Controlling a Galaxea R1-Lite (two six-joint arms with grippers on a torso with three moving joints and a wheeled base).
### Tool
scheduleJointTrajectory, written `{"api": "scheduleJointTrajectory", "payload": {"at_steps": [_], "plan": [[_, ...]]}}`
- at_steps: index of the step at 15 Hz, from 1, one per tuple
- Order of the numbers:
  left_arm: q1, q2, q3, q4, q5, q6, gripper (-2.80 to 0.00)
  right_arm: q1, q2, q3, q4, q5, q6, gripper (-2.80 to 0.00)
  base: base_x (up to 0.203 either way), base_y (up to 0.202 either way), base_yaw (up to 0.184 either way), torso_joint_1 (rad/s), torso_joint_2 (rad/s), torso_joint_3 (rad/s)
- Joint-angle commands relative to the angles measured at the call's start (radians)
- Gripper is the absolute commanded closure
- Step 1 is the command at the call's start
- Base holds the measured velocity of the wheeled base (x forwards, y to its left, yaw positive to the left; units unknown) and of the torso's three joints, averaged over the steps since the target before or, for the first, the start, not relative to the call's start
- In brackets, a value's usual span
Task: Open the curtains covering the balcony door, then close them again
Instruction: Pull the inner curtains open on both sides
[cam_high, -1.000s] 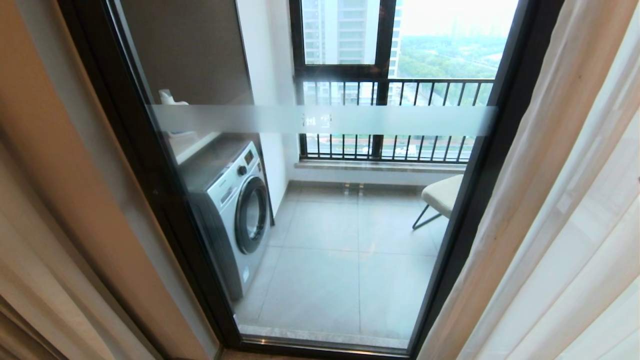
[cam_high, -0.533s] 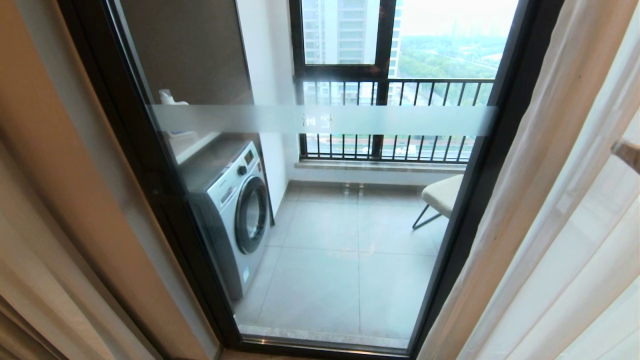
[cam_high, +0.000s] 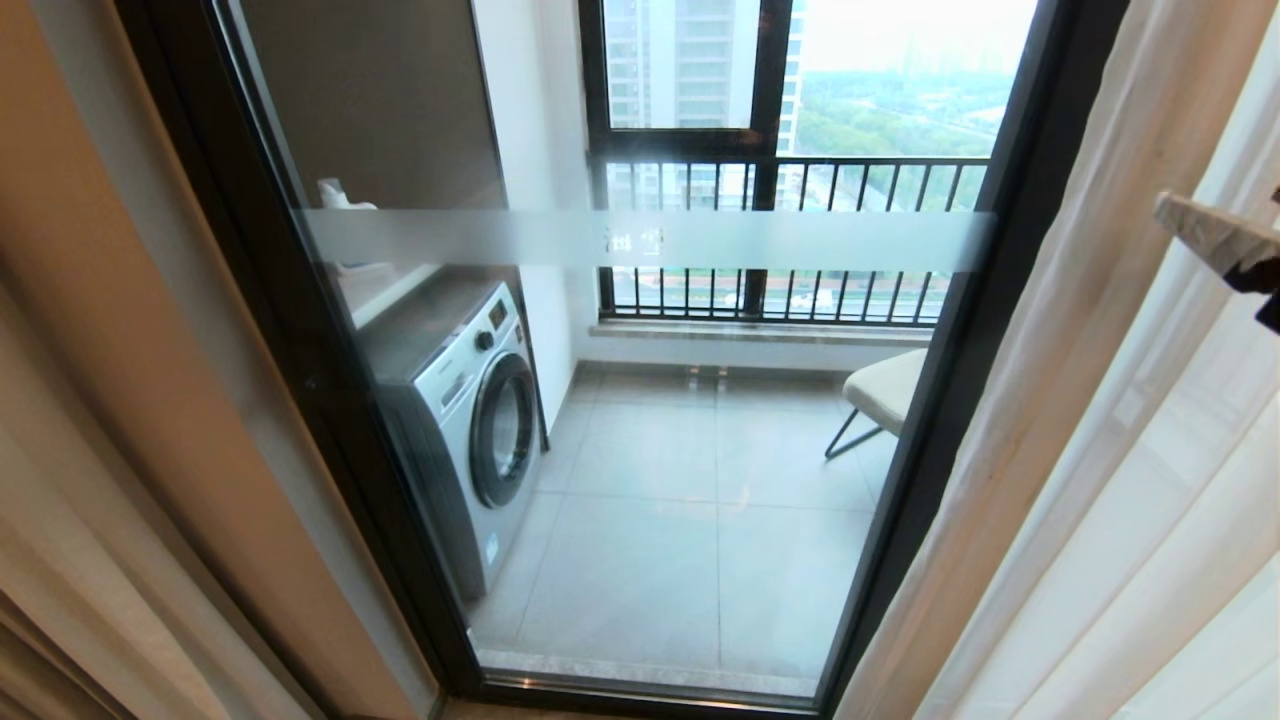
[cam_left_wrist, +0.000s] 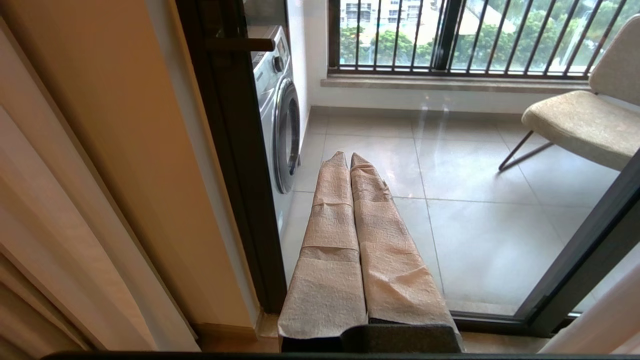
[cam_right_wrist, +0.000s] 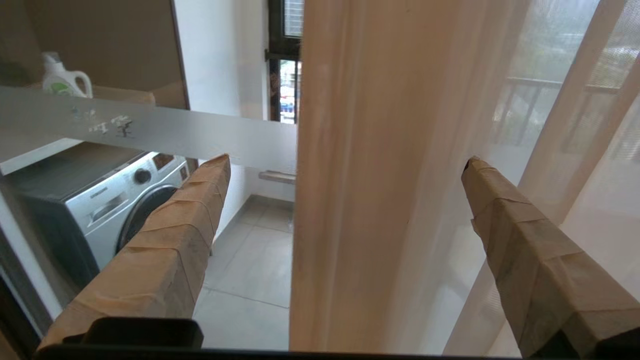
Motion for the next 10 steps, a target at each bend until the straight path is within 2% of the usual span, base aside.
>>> {"api": "scheduleJointTrajectory", "payload": {"at_steps": [1,6,10], "plan": [[0.0,-0.001,0.0,0.0,0.0,0.0,0.0,-0.03,0.114,-0.074,-0.013,0.001,0.001,-2.8,0.0,0.0,0.0,0.0,0.0,0.0],[0.0,-0.001,0.0,0.0,0.0,0.0,0.0,-0.033,0.225,-0.173,-0.024,0.004,0.007,-2.8,0.0,0.0,0.0,0.0,0.0,0.0],[0.0,-0.001,0.0,0.0,0.0,0.0,0.0,-0.033,0.278,-0.2,-0.052,0.004,0.007,-2.8,0.0,0.0,0.0,0.0,0.0,0.0]]}}
